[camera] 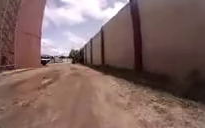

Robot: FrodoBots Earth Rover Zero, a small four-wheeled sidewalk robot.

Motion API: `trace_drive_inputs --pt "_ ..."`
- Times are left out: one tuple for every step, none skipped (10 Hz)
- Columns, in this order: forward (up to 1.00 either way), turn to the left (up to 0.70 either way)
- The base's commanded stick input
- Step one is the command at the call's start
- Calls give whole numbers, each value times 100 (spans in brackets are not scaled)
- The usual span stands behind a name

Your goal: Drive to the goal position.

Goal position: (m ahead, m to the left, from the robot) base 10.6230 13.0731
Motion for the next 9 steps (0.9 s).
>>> trace_drive_inputs --pt "85 0" --pt "85 0" --pt "85 0" --pt "85 0" --pt "85 0" --pt "85 0" --pt "85 0" --pt "85 0" --pt "85 0"
